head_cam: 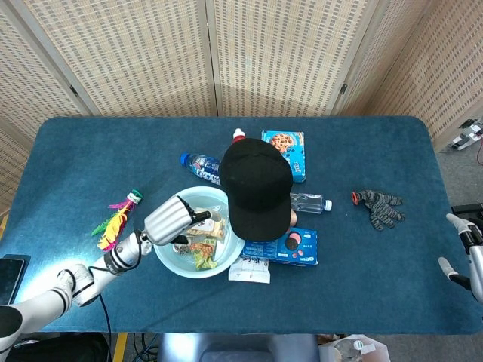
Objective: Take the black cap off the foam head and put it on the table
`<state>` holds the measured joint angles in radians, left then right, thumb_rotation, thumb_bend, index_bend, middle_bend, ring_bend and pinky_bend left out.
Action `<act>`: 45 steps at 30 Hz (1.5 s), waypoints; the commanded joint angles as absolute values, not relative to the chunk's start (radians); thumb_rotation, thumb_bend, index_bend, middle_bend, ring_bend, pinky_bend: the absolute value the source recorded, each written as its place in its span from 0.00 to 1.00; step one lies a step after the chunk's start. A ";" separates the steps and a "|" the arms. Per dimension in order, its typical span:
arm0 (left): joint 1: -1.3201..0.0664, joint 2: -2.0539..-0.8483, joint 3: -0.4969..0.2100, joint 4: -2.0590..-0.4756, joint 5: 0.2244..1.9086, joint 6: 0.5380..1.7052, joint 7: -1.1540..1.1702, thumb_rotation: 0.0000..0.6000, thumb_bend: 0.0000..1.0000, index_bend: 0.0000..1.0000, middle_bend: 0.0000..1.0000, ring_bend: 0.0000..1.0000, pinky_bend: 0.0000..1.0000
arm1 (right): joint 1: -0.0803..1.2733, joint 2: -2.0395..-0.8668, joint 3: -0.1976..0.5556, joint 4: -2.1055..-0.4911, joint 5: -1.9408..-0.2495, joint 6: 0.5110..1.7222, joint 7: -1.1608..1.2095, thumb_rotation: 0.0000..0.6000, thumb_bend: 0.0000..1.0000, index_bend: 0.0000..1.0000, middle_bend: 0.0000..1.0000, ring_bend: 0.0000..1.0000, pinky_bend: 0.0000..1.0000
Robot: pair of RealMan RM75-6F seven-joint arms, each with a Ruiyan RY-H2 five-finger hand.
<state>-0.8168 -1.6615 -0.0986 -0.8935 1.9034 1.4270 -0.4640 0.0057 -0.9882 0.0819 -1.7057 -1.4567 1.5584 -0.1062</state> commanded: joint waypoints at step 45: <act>-0.951 -2.051 -0.071 -0.496 1.729 1.465 -0.497 1.00 0.19 0.38 0.96 1.00 1.00 | -0.037 -0.985 0.074 -1.679 -1.416 1.558 -0.071 1.00 0.23 0.18 0.27 0.18 0.22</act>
